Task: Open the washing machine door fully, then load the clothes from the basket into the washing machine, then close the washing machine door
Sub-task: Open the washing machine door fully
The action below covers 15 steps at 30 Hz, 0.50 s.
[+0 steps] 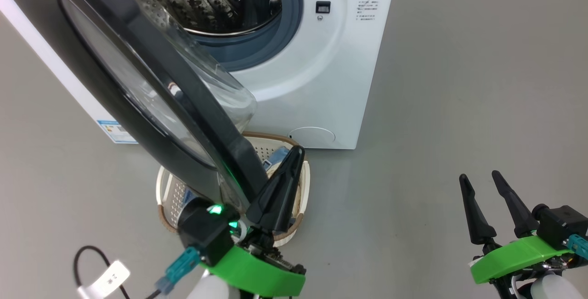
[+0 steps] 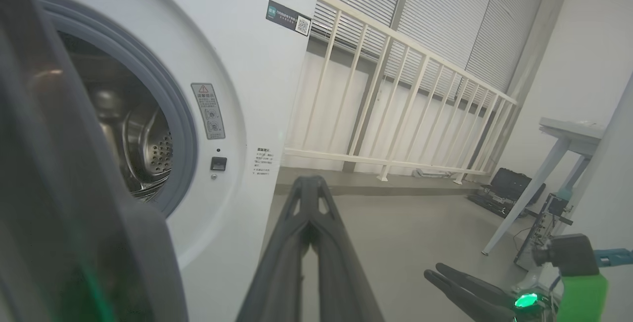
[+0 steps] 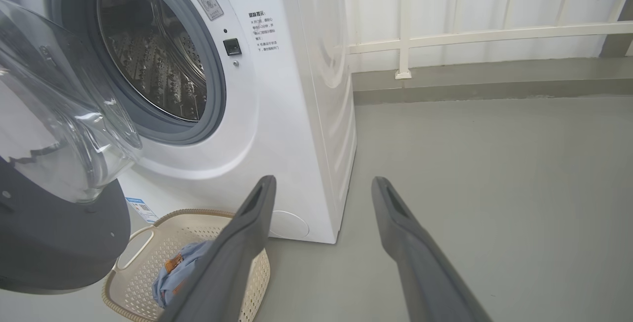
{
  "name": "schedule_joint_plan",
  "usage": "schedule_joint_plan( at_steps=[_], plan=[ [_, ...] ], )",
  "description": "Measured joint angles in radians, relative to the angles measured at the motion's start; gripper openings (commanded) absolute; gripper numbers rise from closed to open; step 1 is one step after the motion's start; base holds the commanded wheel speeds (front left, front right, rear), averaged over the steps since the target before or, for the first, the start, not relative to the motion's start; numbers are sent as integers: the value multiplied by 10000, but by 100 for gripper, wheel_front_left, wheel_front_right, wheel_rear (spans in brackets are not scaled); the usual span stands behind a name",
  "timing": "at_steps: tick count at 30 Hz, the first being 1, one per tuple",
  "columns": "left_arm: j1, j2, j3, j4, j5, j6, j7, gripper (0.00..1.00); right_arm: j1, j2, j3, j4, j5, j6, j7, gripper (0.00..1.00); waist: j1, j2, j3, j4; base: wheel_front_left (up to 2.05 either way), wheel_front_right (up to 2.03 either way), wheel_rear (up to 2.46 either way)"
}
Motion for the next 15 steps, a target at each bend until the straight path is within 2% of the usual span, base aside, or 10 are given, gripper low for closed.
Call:
schedule_joint_plan(
  at_steps=[8,15],
  plan=[
    [-511,-2,-178,1735,-683,176,-96,0,-13,-2,15,-23,0,0,0,100,0,0,-7,-58,0,0,0],
    [-642,-10,190,2186,-844,201,-136,0,-15,-2,69,-61,0,0,0,100,0,-1,-36,-16,0,0,0]
  ],
)
